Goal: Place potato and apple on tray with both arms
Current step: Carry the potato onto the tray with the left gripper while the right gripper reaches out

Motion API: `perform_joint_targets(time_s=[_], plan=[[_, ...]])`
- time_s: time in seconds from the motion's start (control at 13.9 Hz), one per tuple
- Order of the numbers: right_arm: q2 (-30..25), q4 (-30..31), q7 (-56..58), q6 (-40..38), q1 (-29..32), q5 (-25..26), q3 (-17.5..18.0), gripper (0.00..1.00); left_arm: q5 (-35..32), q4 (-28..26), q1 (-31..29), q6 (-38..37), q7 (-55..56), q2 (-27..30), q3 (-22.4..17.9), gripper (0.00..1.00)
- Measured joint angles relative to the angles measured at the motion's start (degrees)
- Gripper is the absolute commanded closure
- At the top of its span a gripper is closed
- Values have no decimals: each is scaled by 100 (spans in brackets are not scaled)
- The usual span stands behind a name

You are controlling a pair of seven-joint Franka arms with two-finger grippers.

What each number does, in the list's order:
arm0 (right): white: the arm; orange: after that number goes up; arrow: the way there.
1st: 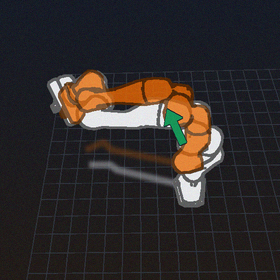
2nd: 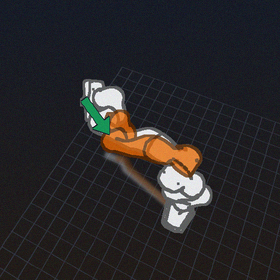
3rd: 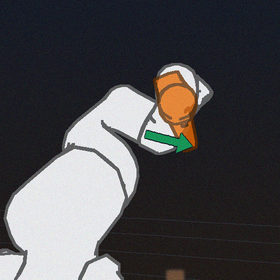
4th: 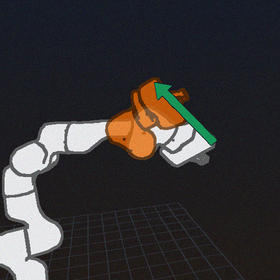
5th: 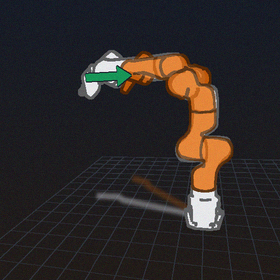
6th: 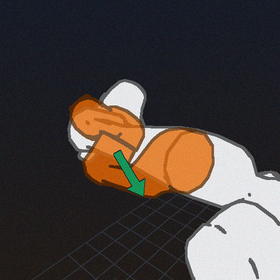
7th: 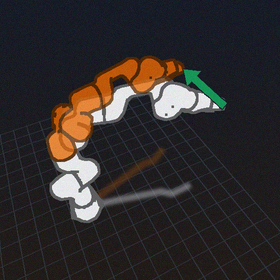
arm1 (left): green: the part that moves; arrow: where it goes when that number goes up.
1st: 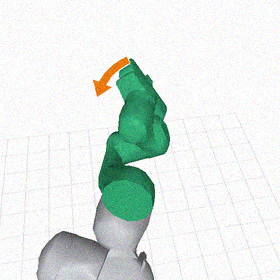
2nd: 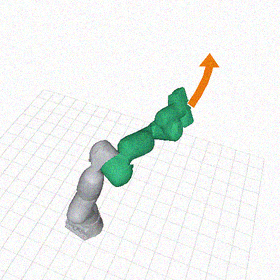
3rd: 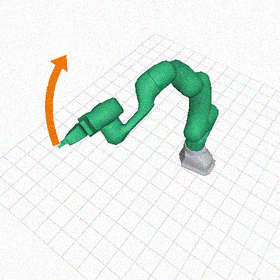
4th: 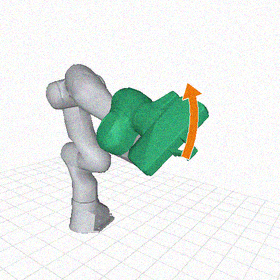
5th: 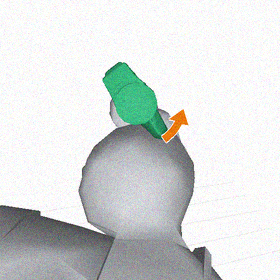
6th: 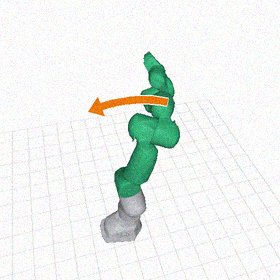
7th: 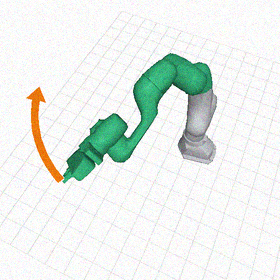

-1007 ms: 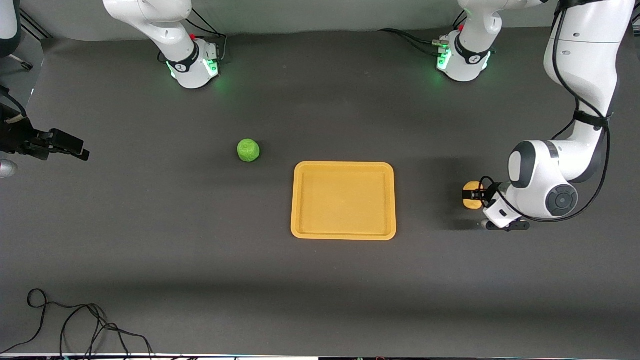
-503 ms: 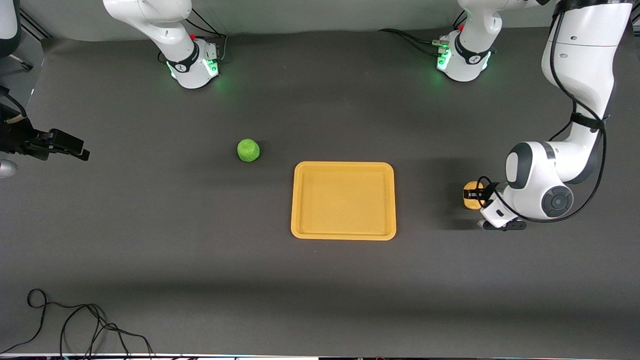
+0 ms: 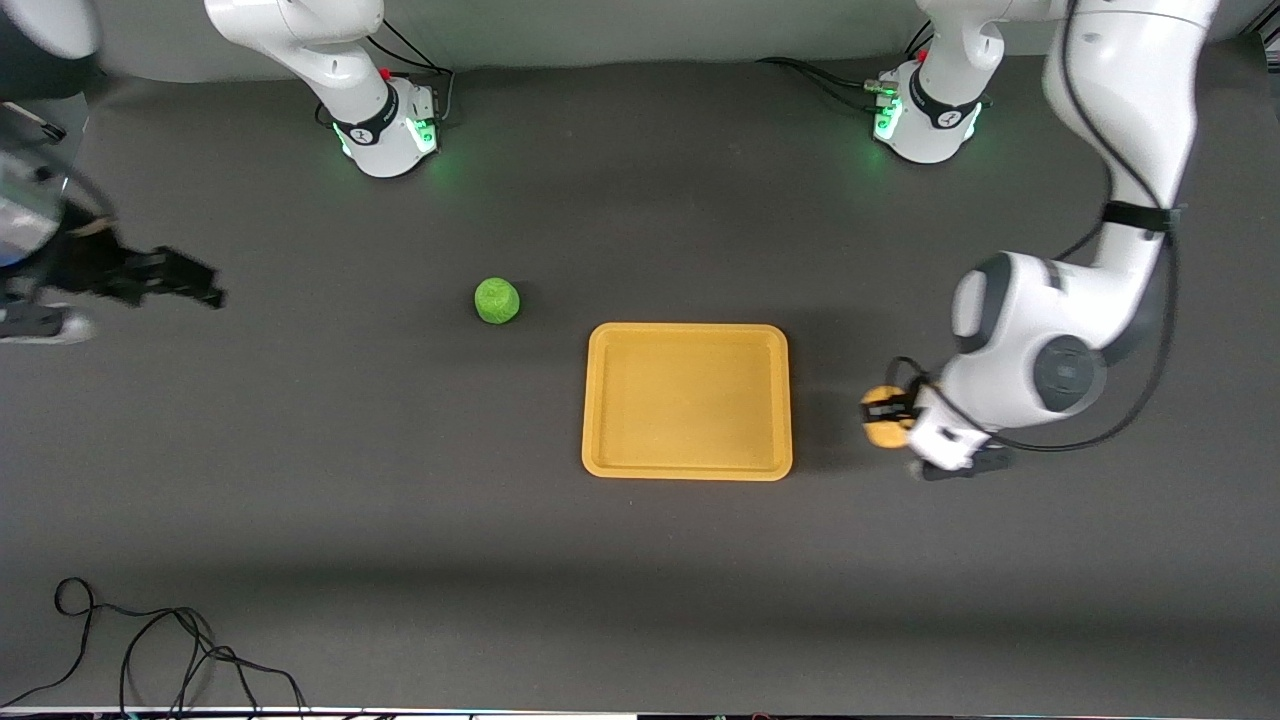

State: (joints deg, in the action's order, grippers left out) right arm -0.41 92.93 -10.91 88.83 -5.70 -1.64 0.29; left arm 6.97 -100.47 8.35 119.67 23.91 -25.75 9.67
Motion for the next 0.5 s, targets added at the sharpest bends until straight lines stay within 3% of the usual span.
perform_joint_targets(time_s=[0.29, 0.5], plan=[[-953, 1455, -1385, 695, -1231, 0, 21, 0, 2, 140, 986, 285, 992, -346, 35, 72], [-1443, 2245, -2236, 970, -2008, 0, 22, 0, 2, 158, 1282, 531, 1134, -716, 32, 72]])
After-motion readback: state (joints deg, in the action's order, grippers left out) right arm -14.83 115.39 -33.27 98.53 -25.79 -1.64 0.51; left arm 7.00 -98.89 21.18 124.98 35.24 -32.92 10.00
